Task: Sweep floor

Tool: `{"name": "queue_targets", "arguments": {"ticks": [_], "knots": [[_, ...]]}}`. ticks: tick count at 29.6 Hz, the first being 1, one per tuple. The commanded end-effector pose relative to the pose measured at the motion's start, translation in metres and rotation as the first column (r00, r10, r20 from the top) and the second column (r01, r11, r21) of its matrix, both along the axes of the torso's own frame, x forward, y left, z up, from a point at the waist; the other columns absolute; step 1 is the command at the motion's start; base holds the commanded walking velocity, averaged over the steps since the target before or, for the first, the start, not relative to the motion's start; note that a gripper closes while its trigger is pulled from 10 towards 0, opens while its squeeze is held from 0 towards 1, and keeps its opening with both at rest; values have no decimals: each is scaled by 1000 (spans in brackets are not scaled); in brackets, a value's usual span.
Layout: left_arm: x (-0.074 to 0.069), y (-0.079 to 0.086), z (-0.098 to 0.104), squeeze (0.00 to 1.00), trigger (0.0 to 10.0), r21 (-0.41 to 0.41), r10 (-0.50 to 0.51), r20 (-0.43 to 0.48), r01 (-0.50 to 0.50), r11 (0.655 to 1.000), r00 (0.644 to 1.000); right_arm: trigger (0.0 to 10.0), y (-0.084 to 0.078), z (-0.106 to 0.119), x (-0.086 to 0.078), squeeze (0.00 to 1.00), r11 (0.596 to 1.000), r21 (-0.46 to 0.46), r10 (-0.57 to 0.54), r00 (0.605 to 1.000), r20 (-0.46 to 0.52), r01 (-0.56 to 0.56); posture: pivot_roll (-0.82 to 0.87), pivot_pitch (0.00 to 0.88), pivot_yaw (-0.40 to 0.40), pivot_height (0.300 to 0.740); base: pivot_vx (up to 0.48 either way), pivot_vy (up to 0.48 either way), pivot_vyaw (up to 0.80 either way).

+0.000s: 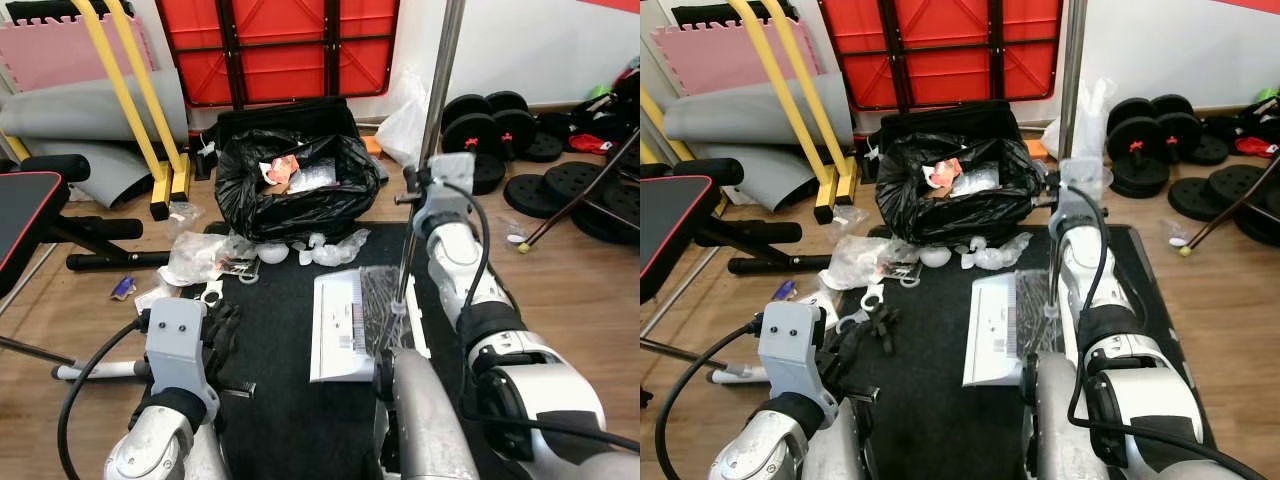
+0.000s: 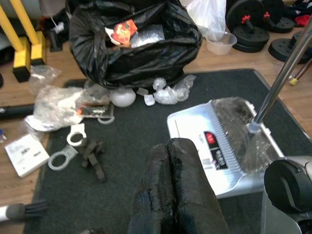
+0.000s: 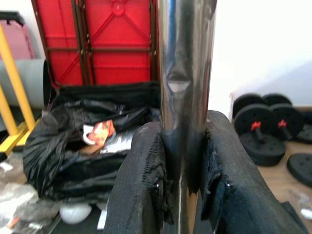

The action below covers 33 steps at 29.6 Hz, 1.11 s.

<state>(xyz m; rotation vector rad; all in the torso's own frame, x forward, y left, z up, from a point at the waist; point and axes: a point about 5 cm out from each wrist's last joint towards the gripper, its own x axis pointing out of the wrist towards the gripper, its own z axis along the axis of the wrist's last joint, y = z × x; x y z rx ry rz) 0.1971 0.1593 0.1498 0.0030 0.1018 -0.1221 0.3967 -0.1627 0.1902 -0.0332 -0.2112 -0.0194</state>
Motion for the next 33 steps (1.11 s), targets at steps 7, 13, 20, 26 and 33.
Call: {"name": "queue_targets", "arguments": {"ticks": [7, 13, 20, 26, 33], "knots": [[-6, -2, -1, 0, 10000, 0, -19, -29, 19, 1000, 999, 10000, 9, 22, 4, 0, 1000, 12, 24, 994, 103, -26, 64, 164, -31, 360, 0, 0, 0], [-7, -2, 1, 0, 10000, 1, -21, -39, 21, 1000, 999, 10000, 18, 22, 6, 0, 998, 40, 44, 994, 96, -48, 71, 172, -31, 340, 0, 0, 0], [-9, -2, 2, 0, 10000, 4, -19, -45, 20, 1000, 999, 10000, 29, 28, 9, 0, 984, 108, 130, 986, 104, -141, 76, 177, -32, 335, 0, 0, 0], [-11, -3, 3, 0, 10000, 4, -19, -48, 19, 1000, 999, 10000, 30, 18, 9, 0, 987, 118, 100, 993, 56, -106, 85, 188, -34, 335, 0, 0, 0], [-13, -2, 3, 0, 10000, 4, -15, -53, 16, 1000, 998, 10000, 32, 14, 8, 0, 992, 73, 98, 994, 42, -101, 85, 193, -37, 335, 0, 0, 0]]}}
